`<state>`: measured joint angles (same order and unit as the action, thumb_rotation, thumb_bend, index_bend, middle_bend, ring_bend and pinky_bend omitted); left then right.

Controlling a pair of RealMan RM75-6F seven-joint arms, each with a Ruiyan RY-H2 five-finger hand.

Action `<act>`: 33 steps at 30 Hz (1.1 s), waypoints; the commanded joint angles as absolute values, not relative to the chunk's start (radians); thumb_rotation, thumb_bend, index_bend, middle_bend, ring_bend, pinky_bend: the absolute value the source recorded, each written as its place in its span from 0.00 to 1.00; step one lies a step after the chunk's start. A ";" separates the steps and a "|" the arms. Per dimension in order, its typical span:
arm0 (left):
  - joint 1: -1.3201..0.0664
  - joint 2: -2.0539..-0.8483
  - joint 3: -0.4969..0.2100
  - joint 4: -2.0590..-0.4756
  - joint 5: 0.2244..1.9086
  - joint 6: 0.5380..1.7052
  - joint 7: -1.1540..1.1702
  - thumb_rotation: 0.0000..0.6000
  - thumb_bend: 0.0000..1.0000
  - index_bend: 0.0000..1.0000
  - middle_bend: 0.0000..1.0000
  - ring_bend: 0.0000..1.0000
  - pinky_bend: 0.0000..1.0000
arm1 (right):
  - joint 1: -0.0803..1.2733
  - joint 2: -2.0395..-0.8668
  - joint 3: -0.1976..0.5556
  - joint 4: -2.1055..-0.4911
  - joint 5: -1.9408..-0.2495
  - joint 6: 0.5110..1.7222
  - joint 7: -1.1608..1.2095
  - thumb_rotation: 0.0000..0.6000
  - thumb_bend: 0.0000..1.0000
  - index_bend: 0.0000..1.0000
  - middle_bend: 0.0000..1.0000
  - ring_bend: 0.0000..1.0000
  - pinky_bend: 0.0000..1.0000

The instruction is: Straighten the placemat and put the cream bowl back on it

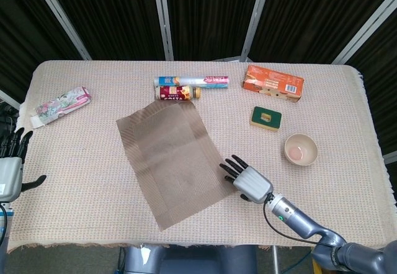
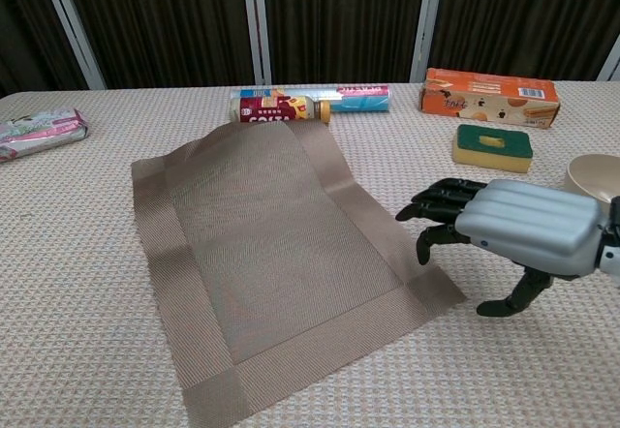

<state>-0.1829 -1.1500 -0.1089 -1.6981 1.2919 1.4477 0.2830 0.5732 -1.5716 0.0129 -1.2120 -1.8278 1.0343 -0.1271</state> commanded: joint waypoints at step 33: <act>-0.178 -1.142 -0.115 -1.708 1.282 1.431 0.272 1.00 0.03 0.00 0.00 0.00 0.00 | 0.620 -1.700 0.002 -1.114 -1.751 1.104 -0.070 1.00 0.18 0.35 0.08 0.00 0.00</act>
<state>-0.1784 -1.1415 -0.1147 -1.7085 1.2815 1.4308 0.2719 0.6190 -1.6991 0.0022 -1.1141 -1.7517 1.1052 -0.0699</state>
